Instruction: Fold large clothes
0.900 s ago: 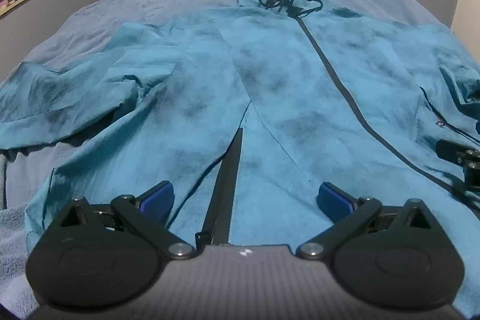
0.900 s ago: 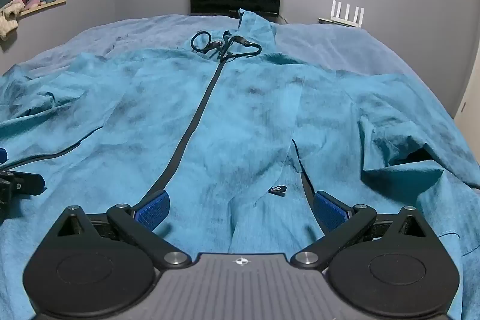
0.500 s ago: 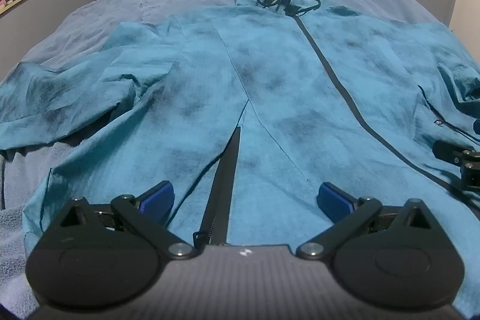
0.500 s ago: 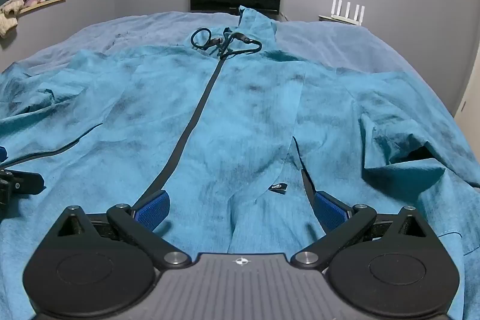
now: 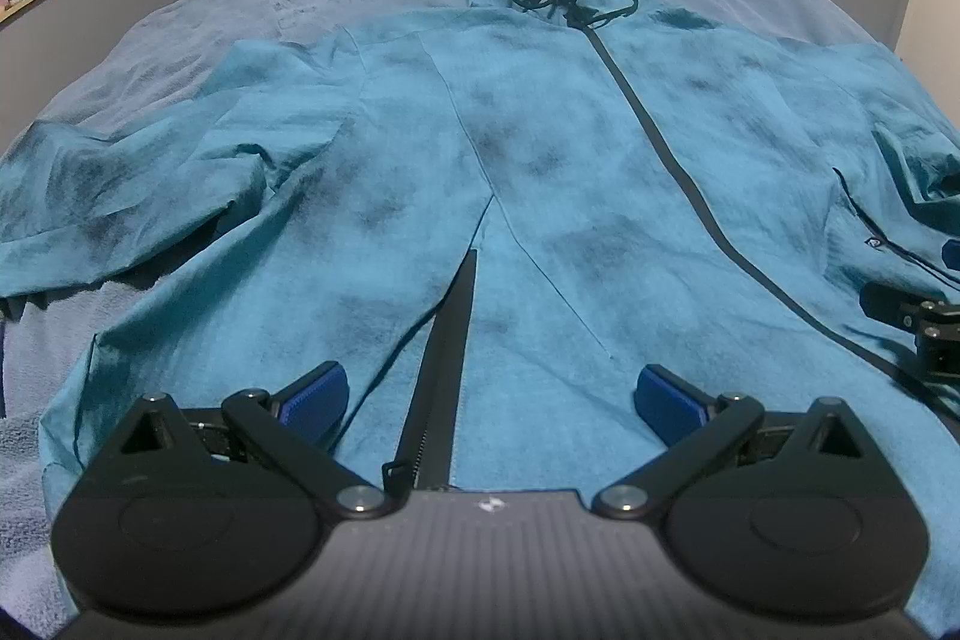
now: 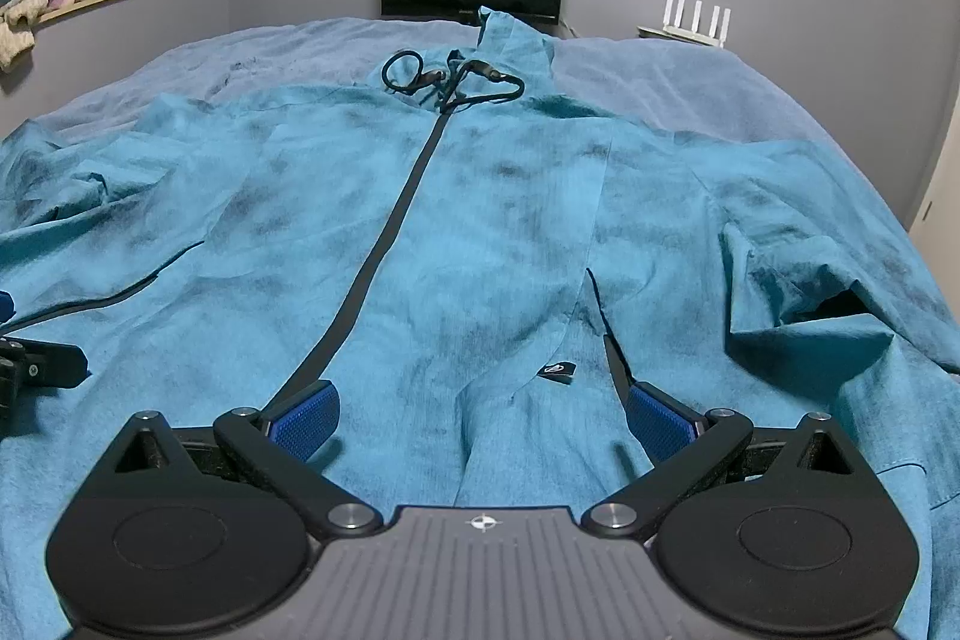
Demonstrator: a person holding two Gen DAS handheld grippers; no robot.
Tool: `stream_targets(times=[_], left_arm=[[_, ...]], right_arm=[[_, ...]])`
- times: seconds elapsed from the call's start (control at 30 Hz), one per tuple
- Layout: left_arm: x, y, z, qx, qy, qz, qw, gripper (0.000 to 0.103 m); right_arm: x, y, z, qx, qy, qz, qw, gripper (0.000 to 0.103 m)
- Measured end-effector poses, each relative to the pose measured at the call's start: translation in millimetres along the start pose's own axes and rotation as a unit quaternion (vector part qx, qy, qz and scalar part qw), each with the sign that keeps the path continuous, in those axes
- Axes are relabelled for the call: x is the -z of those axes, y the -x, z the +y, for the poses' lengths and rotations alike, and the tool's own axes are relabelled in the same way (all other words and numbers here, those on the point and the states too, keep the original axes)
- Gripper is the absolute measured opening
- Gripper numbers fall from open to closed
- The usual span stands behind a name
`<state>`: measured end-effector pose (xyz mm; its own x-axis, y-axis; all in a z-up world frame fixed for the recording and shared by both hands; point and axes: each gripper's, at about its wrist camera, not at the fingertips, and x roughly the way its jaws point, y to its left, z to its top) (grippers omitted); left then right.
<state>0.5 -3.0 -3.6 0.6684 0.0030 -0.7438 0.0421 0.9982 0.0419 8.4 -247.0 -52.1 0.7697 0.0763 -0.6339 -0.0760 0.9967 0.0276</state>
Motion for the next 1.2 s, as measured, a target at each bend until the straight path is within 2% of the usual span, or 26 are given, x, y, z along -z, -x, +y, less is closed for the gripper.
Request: stream_targets(times=[1.2], left_arm=[[4, -1, -5, 0.001, 0.001, 0.003, 1.0, 0.103]], right_arm=[[3, -12, 3, 0.001, 0.002, 0.005, 1.0, 0.103]])
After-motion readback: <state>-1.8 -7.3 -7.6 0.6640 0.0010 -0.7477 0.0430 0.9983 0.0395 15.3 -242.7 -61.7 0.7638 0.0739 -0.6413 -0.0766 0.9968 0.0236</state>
